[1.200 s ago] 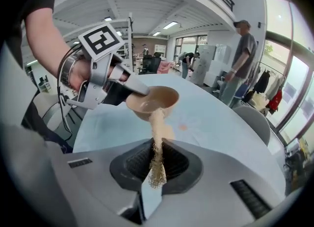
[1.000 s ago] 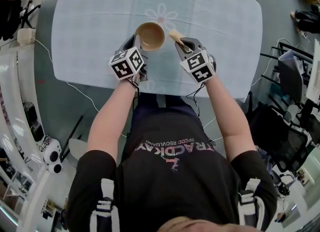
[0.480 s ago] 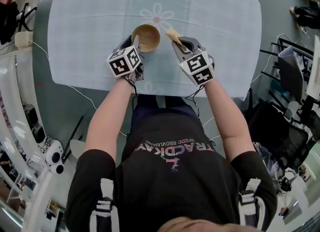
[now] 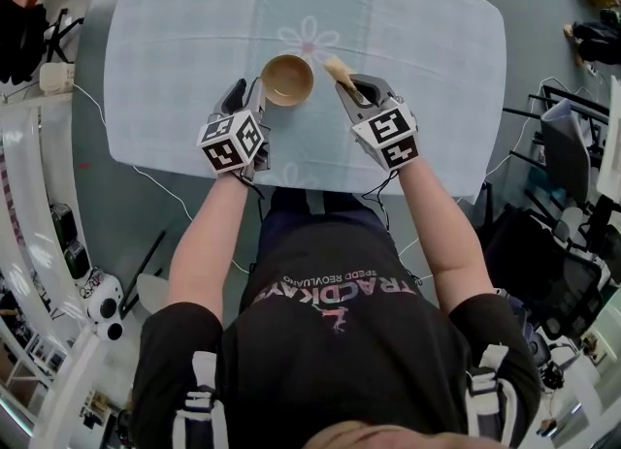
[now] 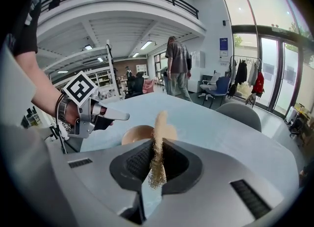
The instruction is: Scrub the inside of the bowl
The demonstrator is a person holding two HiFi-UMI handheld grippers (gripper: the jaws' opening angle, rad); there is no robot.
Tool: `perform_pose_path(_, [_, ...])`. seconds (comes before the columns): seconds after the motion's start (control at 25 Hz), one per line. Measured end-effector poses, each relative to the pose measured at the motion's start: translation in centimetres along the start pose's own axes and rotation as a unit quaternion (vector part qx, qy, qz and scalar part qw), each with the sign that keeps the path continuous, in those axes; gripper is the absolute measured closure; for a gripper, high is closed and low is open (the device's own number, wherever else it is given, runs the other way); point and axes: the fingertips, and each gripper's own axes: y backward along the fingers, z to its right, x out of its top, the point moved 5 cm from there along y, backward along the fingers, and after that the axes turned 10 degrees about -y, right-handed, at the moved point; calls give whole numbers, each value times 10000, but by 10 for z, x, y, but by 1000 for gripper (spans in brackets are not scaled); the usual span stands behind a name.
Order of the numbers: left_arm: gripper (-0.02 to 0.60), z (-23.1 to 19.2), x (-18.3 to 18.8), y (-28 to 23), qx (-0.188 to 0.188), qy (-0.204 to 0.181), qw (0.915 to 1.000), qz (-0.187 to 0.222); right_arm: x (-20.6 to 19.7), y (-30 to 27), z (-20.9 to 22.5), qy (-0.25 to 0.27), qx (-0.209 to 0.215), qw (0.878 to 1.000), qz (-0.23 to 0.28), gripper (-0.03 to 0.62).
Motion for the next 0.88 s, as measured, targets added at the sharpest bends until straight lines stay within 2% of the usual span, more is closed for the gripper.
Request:
perform_pose_path(0.2, [551,14,37,44,100,-869,9942,619,33,27,-9,-30,128,9980,626,562])
perform_pose_path(0.4, [558,45,77,92,111,-1644,9777,1305,72,64,-24,65,237,9909,1327,562])
perform_pose_path(0.48, [558,59,92,111,114,-1795,9710,1574,85,80,-28,147,261,9871,1574,562])
perform_pose_path(0.64, [560,89,111,149,43,-1860,9630,1948,106,120,-43,341,330,9778,2042,562])
perform_pose_path(0.88, [565,126,115,190,-65,-2052,9546,2157,122,178,-65,592,420,9646,2535,562])
